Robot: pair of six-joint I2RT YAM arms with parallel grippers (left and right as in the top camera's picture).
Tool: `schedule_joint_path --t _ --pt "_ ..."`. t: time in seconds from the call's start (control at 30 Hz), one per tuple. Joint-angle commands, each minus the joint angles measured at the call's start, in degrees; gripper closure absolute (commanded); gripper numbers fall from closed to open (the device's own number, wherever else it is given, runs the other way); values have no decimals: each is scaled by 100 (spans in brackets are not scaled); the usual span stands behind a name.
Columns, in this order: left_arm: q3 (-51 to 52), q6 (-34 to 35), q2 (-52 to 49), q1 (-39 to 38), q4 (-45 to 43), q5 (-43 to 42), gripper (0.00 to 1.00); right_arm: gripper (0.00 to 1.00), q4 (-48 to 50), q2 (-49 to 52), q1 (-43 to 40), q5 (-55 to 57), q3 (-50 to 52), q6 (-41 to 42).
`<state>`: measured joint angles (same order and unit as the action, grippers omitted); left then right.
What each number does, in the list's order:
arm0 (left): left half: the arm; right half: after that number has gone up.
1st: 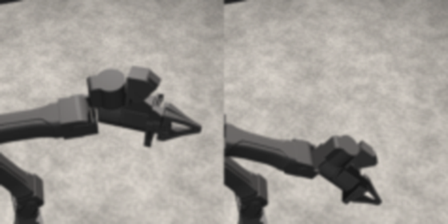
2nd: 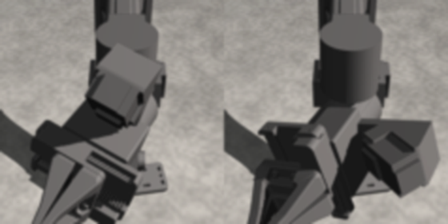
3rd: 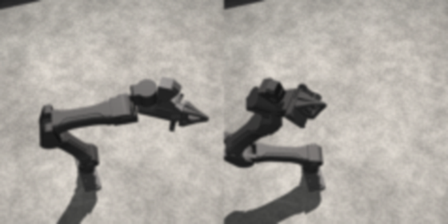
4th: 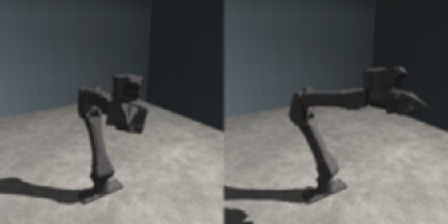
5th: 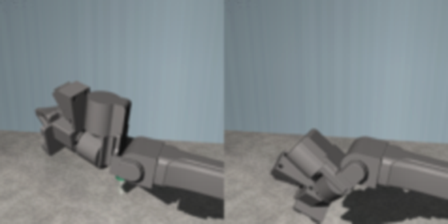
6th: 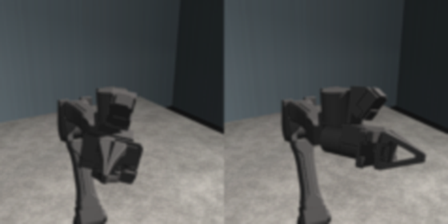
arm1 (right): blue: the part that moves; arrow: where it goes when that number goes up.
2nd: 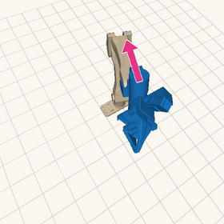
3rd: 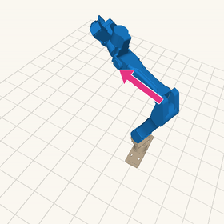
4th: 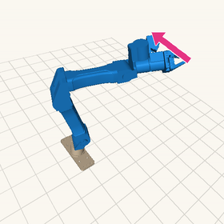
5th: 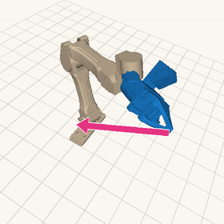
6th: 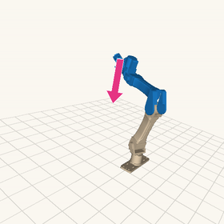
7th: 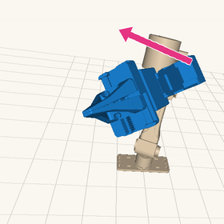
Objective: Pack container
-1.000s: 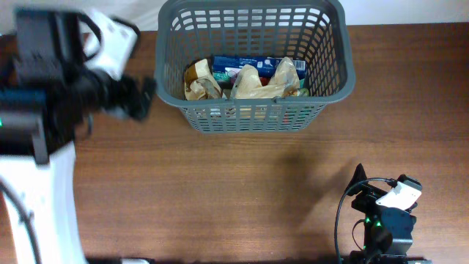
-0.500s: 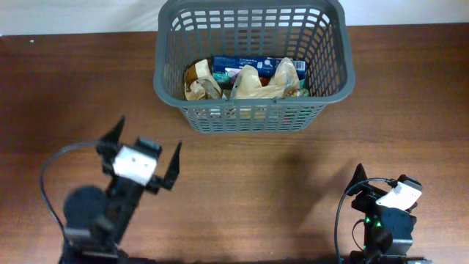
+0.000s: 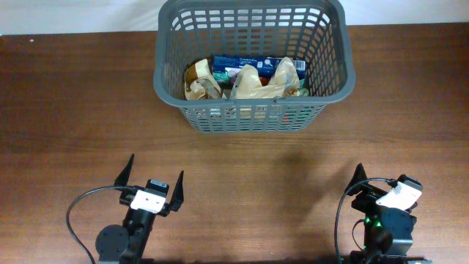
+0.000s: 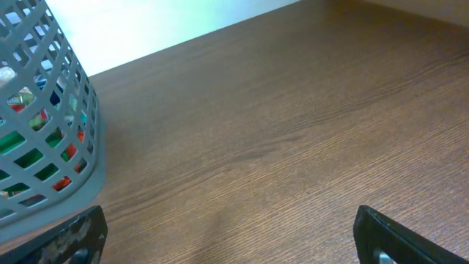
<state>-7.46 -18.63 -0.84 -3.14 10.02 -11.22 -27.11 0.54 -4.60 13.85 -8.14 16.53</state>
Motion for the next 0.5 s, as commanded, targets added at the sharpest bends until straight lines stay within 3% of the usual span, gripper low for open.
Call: schedule_joint_path --t 0.0,0.13,0.47 --pt "101 -26 55 96 249 28 1 1 -9 -35 42 -15 42 48" --pt "111 -26 55 96 1058 50 1 1 -9 -35 42 -13 42 48" --pt "111 -24 55 96 1064 48 1 1 -9 -35 42 -15 42 48"
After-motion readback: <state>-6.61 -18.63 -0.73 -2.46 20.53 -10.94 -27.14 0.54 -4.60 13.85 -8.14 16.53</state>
